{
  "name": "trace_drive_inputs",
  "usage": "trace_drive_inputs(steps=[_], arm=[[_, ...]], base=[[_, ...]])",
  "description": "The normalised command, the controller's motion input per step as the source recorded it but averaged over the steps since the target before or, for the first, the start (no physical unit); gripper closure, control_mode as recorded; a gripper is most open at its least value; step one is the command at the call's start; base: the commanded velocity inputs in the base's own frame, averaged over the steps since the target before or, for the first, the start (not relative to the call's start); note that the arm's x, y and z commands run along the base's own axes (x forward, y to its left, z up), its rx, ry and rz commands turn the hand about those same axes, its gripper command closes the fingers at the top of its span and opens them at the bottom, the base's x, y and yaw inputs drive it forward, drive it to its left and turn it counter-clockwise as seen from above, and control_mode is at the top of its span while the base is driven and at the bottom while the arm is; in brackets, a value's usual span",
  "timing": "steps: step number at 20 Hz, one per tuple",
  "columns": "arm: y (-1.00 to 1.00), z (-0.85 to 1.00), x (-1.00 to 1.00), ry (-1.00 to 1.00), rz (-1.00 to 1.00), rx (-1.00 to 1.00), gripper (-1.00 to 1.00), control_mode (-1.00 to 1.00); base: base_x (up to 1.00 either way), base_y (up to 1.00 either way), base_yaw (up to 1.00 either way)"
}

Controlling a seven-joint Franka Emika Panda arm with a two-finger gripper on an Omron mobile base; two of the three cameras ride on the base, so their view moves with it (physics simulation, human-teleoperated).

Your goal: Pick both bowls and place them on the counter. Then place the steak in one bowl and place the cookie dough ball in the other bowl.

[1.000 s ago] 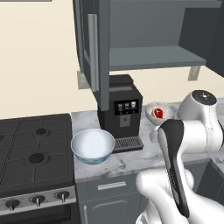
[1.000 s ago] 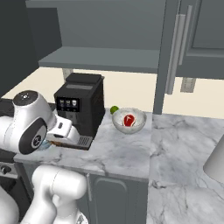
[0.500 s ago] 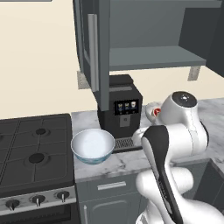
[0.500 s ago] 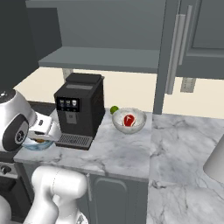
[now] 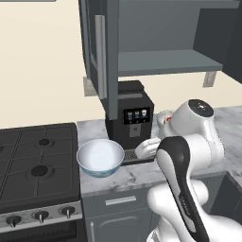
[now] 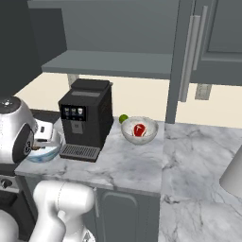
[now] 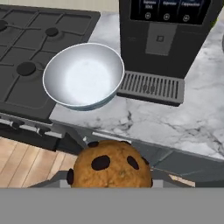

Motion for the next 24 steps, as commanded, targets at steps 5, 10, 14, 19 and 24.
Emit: trace_drive_inputs(steps=[5, 10, 14, 19, 24], arm=[[0.35, -0.13, 0.18, 0.0, 0.06, 0.14, 1.0, -1.0], [0.26, -0.18, 0.37, -0.04, 0.02, 0.05, 1.0, -1.0], [0.31, -0.4, 0.35, 0.0, -0.03, 0.0, 1.0, -1.0], [0.39, -0.26, 0.36, -0.05, -0.01, 0.0, 1.0, -1.0], [0.3, -0.2, 0.41, -0.04, 0.0, -0.02, 1.0, -1.0]], base=[[0.0, 0.0, 0.0], [0.0, 0.0, 0.0], [0.0, 0.0, 0.0], [0.0, 0.0, 0.0], [0.0, 0.0, 0.0]])
